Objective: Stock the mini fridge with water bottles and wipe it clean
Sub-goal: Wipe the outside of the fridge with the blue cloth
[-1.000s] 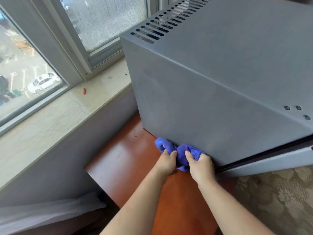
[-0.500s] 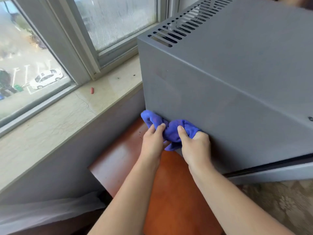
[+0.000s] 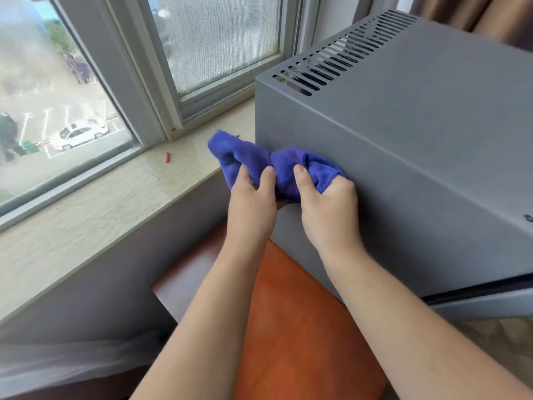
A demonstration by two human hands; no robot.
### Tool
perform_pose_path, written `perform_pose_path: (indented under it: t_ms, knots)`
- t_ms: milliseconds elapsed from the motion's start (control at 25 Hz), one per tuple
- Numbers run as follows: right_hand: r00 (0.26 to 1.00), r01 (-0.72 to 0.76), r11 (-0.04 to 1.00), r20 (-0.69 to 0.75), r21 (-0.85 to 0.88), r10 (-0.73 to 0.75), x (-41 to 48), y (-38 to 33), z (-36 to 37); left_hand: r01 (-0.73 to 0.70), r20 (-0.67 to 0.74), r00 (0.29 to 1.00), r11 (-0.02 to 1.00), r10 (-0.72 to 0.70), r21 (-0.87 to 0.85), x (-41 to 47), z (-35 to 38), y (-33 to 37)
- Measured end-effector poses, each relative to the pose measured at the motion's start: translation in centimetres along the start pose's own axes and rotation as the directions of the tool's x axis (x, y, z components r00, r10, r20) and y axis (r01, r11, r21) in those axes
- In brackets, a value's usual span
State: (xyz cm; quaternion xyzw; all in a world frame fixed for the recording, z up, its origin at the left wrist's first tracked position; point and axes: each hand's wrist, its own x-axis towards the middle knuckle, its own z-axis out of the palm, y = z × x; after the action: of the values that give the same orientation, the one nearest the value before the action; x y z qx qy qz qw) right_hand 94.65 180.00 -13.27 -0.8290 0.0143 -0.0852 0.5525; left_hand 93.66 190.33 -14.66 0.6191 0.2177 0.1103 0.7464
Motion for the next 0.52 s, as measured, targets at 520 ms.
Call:
perform_pose_path:
  t_ms: [520]
  knots:
    - [0.681,-0.428,0.798,0.429,-0.424,0.593,-4.1,11.2,-3.7,0.437,0.008,0.899,0.897,-0.437,-0.064,-1.4,-5.6,-10.2]
